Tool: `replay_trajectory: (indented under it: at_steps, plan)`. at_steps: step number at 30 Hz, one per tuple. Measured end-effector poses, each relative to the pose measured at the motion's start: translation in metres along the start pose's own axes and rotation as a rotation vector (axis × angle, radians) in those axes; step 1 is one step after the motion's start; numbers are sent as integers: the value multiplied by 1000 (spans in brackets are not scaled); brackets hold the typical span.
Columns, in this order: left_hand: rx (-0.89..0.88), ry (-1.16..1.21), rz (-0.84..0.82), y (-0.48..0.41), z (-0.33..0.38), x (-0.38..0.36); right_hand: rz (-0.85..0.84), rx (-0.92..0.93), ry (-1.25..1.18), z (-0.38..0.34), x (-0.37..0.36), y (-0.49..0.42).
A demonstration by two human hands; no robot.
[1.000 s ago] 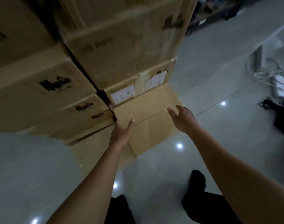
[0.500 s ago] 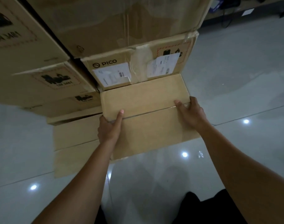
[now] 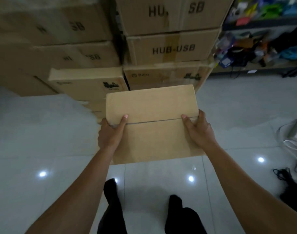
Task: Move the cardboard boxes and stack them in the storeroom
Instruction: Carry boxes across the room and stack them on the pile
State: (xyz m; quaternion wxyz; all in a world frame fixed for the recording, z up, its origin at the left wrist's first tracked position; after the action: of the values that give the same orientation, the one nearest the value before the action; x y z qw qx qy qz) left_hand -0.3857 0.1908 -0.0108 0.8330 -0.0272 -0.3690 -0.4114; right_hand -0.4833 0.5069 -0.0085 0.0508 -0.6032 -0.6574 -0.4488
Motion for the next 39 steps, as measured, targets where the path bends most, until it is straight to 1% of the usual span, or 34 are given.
replay_trajectory:
  at_steps: [6, 9, 12, 17, 22, 25, 28, 34, 39]
  plan:
    - [42, 15, 119, 57, 23, 90, -39, 140, 41, -65, 30, 73]
    - [74, 52, 178, 78, 15, 125, -40, 184, 74, -88, 26, 101]
    - [113, 77, 238, 99, -6, 164, -56, 243, 127, -113, 5, 128]
    - [213, 100, 326, 131, -59, 249, -135, 326, 195, -156, -57, 187]
    - [223, 140, 412, 149, -110, 345, -208, 441, 205, -208, -126, 260]
    - [223, 136, 456, 154, -139, 398, -216, 507, 236, -238, -167, 301]
    - [243, 130, 487, 150, -167, 444, -238, 526, 246, -264, -209, 331]
    - [277, 109, 507, 103, -212, 517, -289, 557, 268, -323, -296, 353]
    - [269, 129, 535, 22, -231, 575, -321, 599, 244, -406, -366, 348]
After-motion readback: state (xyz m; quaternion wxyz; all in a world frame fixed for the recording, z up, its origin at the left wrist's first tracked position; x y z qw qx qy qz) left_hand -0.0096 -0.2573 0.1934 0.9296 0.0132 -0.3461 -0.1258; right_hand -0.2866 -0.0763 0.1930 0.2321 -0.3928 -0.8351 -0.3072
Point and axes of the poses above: each hand's wrist, its own y-axis away from the middle knuckle, its own x-axis out of the back of the hand, z = x × y, the point moved 8 cm from there along -y, towards the middle knuckle, and after that the axes turned 10 degrees about -x, right-handed, at the moved point
